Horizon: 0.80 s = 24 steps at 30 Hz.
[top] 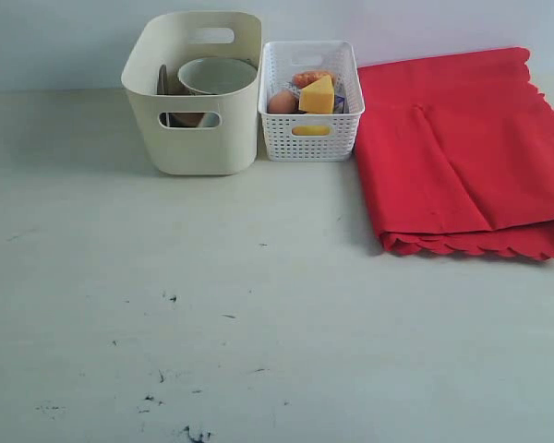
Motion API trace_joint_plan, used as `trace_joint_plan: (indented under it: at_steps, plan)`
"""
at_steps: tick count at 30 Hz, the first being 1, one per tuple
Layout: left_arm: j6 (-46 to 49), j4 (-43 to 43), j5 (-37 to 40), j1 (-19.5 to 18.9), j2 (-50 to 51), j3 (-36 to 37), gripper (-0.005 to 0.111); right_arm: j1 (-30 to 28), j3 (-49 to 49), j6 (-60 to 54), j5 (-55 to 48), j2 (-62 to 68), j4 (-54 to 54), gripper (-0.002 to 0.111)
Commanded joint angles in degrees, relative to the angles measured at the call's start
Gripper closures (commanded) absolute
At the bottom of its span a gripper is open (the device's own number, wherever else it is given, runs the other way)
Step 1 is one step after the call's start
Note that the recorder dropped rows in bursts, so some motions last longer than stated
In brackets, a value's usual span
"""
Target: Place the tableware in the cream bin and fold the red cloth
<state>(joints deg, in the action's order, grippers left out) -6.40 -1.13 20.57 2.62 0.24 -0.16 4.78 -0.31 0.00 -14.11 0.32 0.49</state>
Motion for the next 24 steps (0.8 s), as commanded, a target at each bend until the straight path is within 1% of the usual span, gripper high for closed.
trace_joint_plan:
  at_steps: [1,24]
  plan:
    - [0.1,-0.26,-0.19,-0.18,-0.24,0.16,0.107,0.15,0.31,0.0,-1.22,-0.32,-1.53,0.108]
    - [0.1,-0.26,-0.19,-0.18,-0.24,0.16,0.107,0.15,0.31,0.0,-2.06,-0.32,-0.84,0.108]
